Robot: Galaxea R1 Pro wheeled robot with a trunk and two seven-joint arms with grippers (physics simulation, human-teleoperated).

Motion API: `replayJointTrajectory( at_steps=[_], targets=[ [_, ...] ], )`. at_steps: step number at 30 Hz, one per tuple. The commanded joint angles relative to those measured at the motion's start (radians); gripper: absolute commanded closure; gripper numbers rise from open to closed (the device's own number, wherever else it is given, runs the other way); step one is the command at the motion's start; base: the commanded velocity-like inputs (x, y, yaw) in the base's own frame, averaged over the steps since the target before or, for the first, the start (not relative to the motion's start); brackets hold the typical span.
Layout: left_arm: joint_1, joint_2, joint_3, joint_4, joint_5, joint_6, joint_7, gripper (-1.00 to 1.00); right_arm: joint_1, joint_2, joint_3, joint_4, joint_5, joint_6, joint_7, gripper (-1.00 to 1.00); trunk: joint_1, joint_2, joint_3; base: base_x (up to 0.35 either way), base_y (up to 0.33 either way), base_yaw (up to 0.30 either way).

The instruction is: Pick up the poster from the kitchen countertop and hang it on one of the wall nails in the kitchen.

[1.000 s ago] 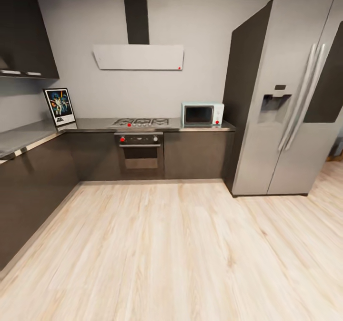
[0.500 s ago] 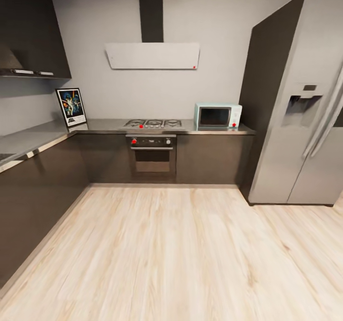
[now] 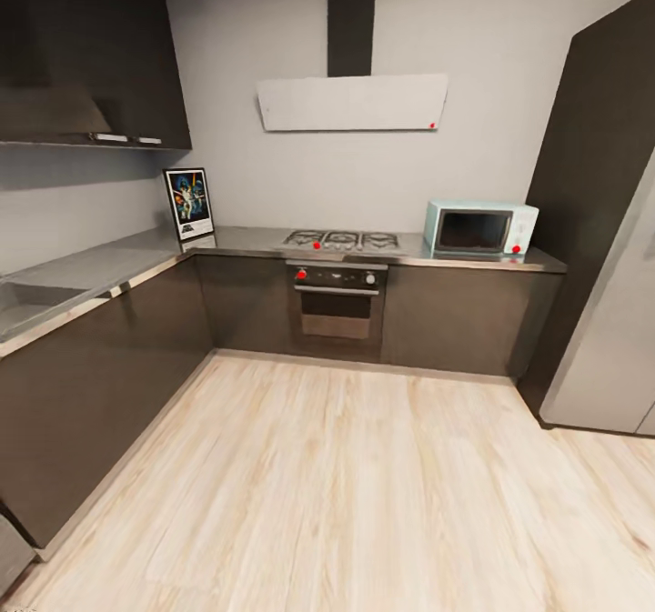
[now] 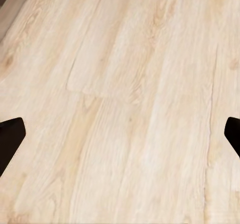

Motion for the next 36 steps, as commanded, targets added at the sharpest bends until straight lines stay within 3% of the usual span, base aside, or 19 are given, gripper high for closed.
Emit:
replayJointTrajectory(
  at_steps=[1,36],
  targets=[
    [0.000,0.000,0.000,-0.001,0.001,-0.002,0.000,-1.00,-0.001,0.000,0.000,0.001,0.001,-0.003,-0.002,-1.00,0.001,0.000,-0.001,0.334,0.018,0.281],
    [0.000,0.000,0.000,-0.001,0.000,-0.002,0.000,-1.00,-0.001,0.002,0.002,0.002,0.001,-0.003,-0.002,-1.00,0.001,0.000,-0.001,0.335,0.001,0.281]
  ],
)
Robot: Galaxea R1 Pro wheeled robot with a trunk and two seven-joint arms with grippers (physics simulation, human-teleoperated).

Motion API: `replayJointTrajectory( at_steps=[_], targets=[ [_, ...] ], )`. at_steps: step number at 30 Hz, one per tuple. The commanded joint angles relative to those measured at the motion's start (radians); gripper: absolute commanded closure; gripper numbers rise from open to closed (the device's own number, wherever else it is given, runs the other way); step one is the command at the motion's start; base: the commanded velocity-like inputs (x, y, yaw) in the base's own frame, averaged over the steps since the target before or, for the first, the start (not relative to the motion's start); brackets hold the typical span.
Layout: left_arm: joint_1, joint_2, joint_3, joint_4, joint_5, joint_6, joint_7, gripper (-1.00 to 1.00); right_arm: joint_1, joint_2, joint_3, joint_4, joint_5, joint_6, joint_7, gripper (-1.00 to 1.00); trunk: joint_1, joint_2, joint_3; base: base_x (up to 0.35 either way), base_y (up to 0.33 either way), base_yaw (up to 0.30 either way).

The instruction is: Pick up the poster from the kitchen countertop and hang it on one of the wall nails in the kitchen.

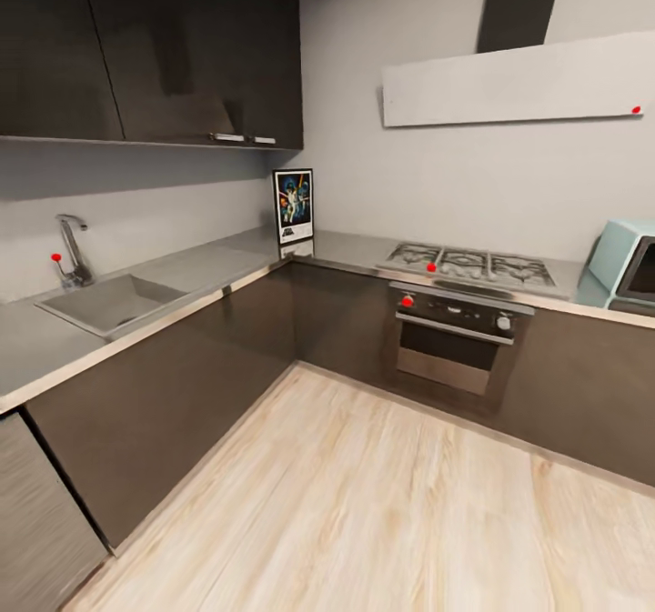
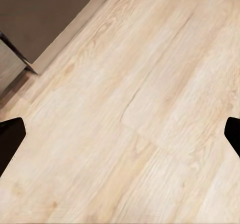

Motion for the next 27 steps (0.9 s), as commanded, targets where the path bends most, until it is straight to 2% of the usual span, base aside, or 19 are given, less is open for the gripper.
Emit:
replayJointTrajectory(
  at_steps=[1,7,14,27],
  targets=[
    [0.000,0.000,0.000,-0.001,0.001,-0.002,0.000,-1.00,0.000,0.000,0.000,0.001,0.001,-0.003,-0.002,-1.00,0.001,0.000,-0.001,0.336,0.000,0.205],
    [0.000,0.000,0.000,0.000,0.001,-0.002,0.000,-1.00,0.000,-0.002,-0.001,0.002,0.001,-0.002,-0.002,-1.00,0.001,0.000,-0.001,0.336,0.000,0.084],
    [0.000,0.000,0.000,0.001,0.001,-0.002,0.000,-1.00,0.000,-0.004,0.002,0.059,0.001,-0.001,-0.001,-1.00,0.001,0.000,-0.001,0.336,0.000,0.007],
    [0.000,0.000,0.001,0.001,0.001,-0.002,0.000,-1.00,0.000,-0.003,0.002,0.068,0.001,-0.003,-0.002,-1.00,0.001,0.000,-0.001,0.336,0.000,0.000]
  ],
)
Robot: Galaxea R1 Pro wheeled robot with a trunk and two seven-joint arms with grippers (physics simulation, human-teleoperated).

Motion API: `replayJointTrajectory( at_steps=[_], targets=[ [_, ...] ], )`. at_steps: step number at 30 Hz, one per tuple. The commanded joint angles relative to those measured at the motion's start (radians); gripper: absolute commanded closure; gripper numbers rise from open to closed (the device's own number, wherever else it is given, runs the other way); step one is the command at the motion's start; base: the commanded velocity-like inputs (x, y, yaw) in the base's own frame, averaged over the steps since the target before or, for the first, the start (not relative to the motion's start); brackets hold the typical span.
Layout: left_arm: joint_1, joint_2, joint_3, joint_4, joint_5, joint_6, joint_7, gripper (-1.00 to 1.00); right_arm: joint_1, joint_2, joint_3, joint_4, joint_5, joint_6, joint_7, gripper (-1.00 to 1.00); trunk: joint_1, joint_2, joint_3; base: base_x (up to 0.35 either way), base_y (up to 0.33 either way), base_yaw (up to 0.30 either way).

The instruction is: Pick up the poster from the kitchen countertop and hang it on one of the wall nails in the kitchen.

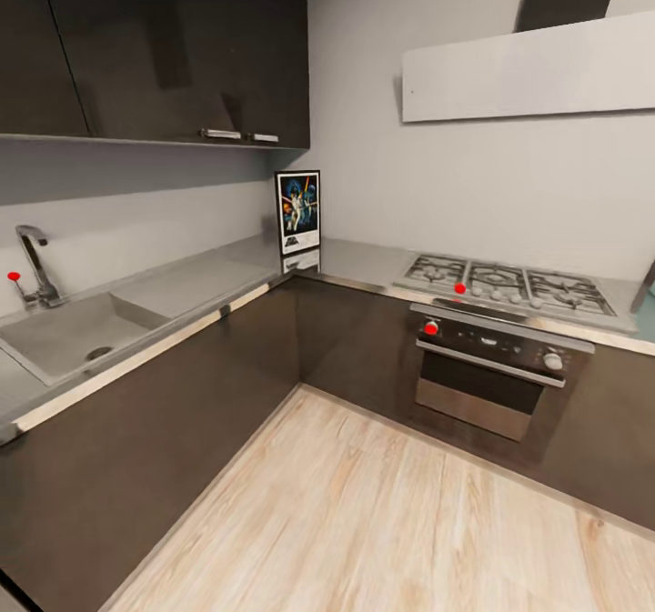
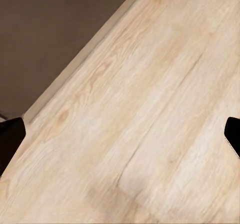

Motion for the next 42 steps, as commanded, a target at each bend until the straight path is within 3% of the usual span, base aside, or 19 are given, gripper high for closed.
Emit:
replayJointTrajectory(
  at_steps=[1,42],
  targets=[
    [0.000,0.000,0.000,-0.001,0.001,-0.002,0.000,-1.00,-0.001,0.000,0.001,0.001,0.001,-0.003,-0.003,-1.00,0.001,0.000,-0.001,0.336,0.000,0.000],
    [0.000,0.000,0.001,-0.001,0.001,-0.002,-0.001,-1.00,-0.001,-0.001,0.000,0.002,0.001,-0.003,-0.003,-1.00,0.001,0.000,-0.001,0.336,0.000,0.000]
  ],
)
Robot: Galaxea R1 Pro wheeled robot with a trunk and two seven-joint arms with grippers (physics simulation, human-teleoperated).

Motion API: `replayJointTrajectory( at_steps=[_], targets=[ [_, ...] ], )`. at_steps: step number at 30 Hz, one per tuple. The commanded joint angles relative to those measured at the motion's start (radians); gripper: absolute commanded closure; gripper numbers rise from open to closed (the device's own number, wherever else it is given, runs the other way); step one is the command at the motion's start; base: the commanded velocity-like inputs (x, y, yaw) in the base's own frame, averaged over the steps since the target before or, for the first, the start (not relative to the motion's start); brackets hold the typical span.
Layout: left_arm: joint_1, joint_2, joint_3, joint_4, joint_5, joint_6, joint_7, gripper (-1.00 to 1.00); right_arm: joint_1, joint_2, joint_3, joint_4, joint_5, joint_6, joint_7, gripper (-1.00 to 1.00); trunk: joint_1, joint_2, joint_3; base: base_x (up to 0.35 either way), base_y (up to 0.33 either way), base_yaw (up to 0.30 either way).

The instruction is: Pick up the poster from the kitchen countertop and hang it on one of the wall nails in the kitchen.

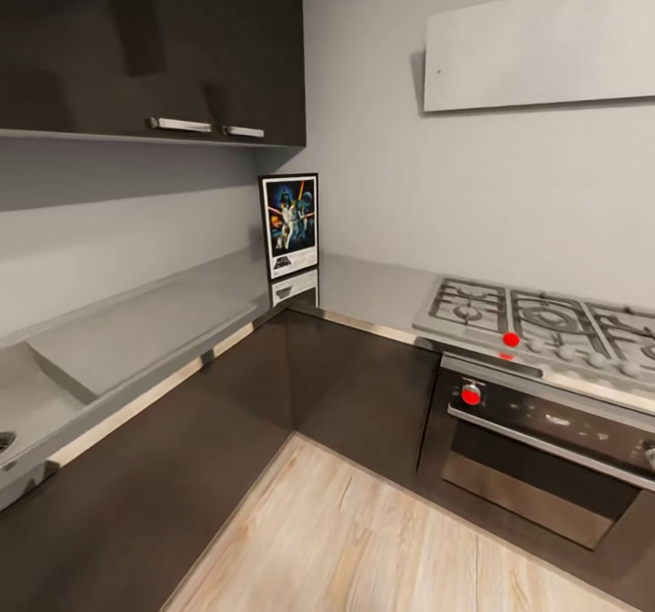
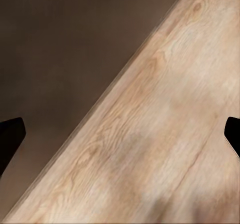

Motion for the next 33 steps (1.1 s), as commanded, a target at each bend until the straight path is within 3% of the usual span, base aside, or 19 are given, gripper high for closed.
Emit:
replayJointTrajectory(
  at_steps=[1,20,26,27,28,29,30,31,33],
  targets=[
    [0.000,0.000,0.000,-0.001,0.001,-0.002,0.000,-1.00,-0.001,0.000,0.001,0.001,0.001,-0.003,-0.002,-1.00,0.001,0.000,-0.001,0.336,0.000,0.000],
    [0.000,0.000,0.005,0.003,0.001,-0.002,0.000,-1.00,-0.001,0.000,0.001,0.002,0.001,-0.003,-0.002,-1.00,0.001,0.000,-0.001,0.334,0.073,0.000],
    [0.000,-0.003,-0.008,0.025,0.003,-0.005,-0.002,-1.00,-0.001,0.001,-0.002,0.001,0.000,-0.003,-0.002,-1.00,0.001,0.000,-0.001,0.094,0.016,0.000],
    [0.000,-0.022,-0.015,-0.101,0.003,0.008,-0.006,-1.00,-0.001,0.000,-0.004,0.000,-0.001,-0.003,-0.002,-1.00,0.001,0.000,-0.001,0.005,0.001,0.000],
    [0.000,-0.033,-0.017,-0.192,0.003,0.047,-0.007,-1.00,-0.001,0.000,-0.004,0.000,-0.001,-0.003,-0.002,-1.00,0.001,0.000,-0.001,0.003,0.000,0.000],
    [-0.007,-0.146,-0.081,-0.691,0.002,0.462,-0.025,-1.00,-0.001,0.001,-0.004,0.000,-0.001,-0.004,-0.002,-1.00,0.001,0.000,-0.001,0.000,0.000,0.000],
    [-0.033,-0.175,-0.086,-0.722,0.002,0.519,-0.025,-1.00,-0.001,0.001,-0.004,0.000,-0.001,-0.004,-0.002,-1.00,0.001,0.000,-0.001,0.000,0.000,0.000],
    [-0.092,-0.205,-0.095,-0.741,0.001,0.581,-0.026,-1.00,-0.001,0.001,-0.004,0.000,0.000,-0.004,-0.002,-1.00,0.001,0.000,-0.001,0.000,0.000,0.000],
    [-0.159,-0.227,-0.106,-0.752,0.001,0.637,-0.026,-1.00,-0.001,0.000,-0.003,0.000,0.000,-0.004,-0.002,-1.00,0.001,0.000,-0.001,0.000,0.000,0.000]
  ],
)
